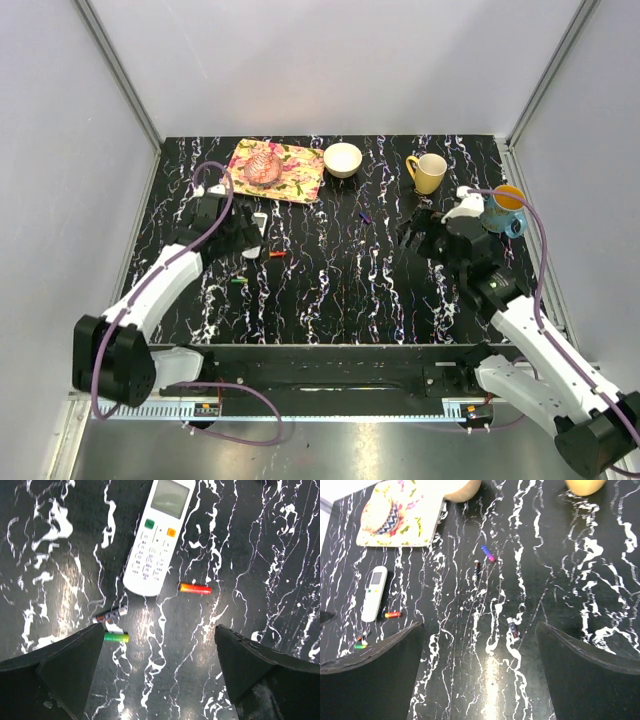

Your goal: Load the batteries into the remote control

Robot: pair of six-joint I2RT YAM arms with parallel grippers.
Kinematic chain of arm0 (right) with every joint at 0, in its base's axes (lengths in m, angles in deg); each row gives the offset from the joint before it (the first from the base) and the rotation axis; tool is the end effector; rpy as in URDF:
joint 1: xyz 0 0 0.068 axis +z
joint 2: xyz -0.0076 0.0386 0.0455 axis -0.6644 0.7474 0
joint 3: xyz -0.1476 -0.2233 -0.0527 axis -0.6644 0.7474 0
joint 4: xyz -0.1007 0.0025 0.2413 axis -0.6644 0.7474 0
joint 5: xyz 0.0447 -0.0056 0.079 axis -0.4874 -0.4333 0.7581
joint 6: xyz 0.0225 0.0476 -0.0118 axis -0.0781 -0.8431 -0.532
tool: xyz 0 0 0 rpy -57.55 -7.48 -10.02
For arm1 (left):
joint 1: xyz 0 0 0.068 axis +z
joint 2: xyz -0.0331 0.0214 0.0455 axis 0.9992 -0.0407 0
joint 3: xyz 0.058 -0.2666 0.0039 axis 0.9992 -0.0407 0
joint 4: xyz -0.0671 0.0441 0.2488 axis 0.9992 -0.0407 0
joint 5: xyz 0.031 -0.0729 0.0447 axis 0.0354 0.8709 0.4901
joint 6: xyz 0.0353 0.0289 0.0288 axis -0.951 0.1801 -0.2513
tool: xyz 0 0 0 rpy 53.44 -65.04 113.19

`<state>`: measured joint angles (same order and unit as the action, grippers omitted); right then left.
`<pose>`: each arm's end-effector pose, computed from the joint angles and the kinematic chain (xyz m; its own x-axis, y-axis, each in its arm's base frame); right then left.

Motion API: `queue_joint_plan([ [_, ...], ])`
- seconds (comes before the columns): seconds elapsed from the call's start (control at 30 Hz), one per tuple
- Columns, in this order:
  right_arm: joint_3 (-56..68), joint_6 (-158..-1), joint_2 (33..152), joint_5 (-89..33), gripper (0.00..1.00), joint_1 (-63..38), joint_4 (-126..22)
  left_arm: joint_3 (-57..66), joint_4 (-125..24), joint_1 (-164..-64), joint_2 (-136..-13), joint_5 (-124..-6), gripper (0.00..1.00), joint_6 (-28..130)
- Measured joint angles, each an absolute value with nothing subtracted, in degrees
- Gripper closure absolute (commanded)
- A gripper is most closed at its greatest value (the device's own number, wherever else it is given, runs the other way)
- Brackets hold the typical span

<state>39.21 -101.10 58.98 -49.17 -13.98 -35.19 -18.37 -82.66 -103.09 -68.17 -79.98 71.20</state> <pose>0.1734 0.0813 0.3053 -0.4170 0.3080 -0.8551 -0.0619 0.9290 0.3648 0.2391 -0.0616 0.2501 -0.7258 -0.3475 -0.5937 -0.2298 0.9359 -0.2669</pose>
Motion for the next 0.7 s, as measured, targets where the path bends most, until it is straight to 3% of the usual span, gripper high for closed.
queue_joint_plan([
  [0.13, 35.6, -100.7, 65.3, -44.4, 0.00, -13.9, -35.6, -14.0, -81.8, -102.9, -74.9, -79.4, 0.02, 66.5],
  [0.23, 34.6, -100.4, 68.7, -41.6, 0.00, -13.9, -34.9, -12.2, -80.8, -102.9, -79.9, -79.3, 0.10, 63.2],
  [0.37, 34.3, -100.2, 68.9, -38.6, 0.01, -13.9, -33.6, -9.3, -80.3, -102.9, -86.1, -79.3, 0.13, 58.6],
  [0.57, 34.2, -100.4, 68.9, -34.1, 0.00, -13.9, -33.6, -0.2, -80.4, -102.9, -96.3, -79.3, 0.31, 52.8],
  [0.7, 34.2, -100.5, 68.6, -32.8, 0.00, -13.9, -33.1, 2.8, -80.6, -102.7, -99.3, -79.4, 0.32, 49.6],
])
